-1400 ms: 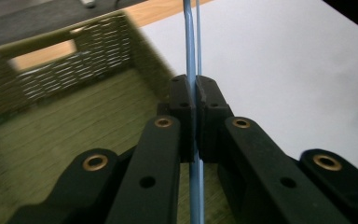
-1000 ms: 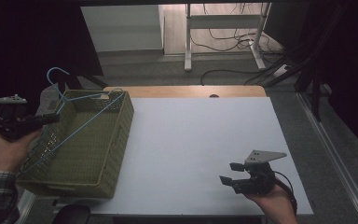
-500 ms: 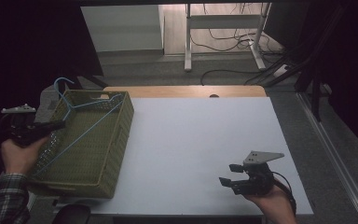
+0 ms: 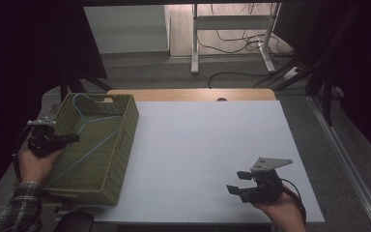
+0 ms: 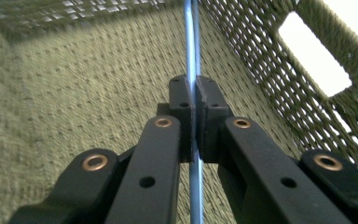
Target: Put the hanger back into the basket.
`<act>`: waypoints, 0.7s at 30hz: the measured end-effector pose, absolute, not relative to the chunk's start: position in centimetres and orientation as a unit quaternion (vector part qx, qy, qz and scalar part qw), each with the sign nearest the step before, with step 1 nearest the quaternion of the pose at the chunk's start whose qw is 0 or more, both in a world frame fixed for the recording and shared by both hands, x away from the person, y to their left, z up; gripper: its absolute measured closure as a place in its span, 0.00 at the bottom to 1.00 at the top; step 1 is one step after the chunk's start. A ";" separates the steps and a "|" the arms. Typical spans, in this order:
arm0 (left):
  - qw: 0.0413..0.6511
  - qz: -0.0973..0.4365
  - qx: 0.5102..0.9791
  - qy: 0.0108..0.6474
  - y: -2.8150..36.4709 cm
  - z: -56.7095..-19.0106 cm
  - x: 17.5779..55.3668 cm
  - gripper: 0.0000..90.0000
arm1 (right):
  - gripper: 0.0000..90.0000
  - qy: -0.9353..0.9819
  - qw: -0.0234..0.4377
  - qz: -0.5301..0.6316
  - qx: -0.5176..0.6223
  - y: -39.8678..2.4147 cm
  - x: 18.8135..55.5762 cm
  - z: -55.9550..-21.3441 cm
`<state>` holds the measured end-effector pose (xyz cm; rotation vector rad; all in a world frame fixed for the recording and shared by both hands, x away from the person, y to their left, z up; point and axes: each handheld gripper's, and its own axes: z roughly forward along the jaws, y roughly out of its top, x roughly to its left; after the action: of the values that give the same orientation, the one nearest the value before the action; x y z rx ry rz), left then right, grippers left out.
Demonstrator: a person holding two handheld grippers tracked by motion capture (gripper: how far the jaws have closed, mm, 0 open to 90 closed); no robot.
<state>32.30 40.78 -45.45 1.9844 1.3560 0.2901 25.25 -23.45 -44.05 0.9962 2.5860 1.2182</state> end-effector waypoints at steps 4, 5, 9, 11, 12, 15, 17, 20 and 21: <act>0.353 0.129 0.754 0.539 41.0 -45.4 32.2 0.85 | 0.37 0.850 0.065 0.405 0.329 -23.7 25.2 -44.1; 0.361 0.131 0.748 0.541 41.1 -45.2 32.1 0.78 | 0.36 0.849 0.069 0.409 0.328 -23.8 25.2 -44.1; 0.364 0.146 0.742 0.544 41.3 -44.4 31.4 0.53 | 0.33 0.844 0.080 0.414 0.332 -24.1 25.2 -44.1; 0.376 0.146 0.739 0.540 41.3 -44.0 30.9 0.42 | 0.31 0.843 0.085 0.412 0.335 -24.3 25.2 -44.2; 0.387 0.147 0.737 0.535 41.2 -43.8 30.5 0.37 | 0.30 0.843 0.087 0.412 0.336 -24.4 25.2 -44.2; 0.419 0.141 0.736 0.513 40.5 -43.1 29.4 0.27 | 0.27 0.841 0.092 0.411 0.339 -24.5 25.2 -44.3; 0.423 0.138 0.741 0.502 39.7 -42.8 28.6 0.19 | 0.24 0.841 0.095 0.410 0.340 -24.6 25.3 -44.3; 0.429 0.123 0.755 0.480 38.1 -42.4 27.4 0.13 | 0.19 0.838 0.097 0.412 0.345 -24.6 25.3 -44.2; 0.431 0.122 0.759 0.473 37.6 -42.2 27.1 0.11 | 0.17 0.836 0.099 0.413 0.347 -24.6 25.3 -44.2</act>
<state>27.07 37.60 -42.23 1.8928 1.1797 0.3031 25.29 -24.59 -44.24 1.0257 2.4742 1.2214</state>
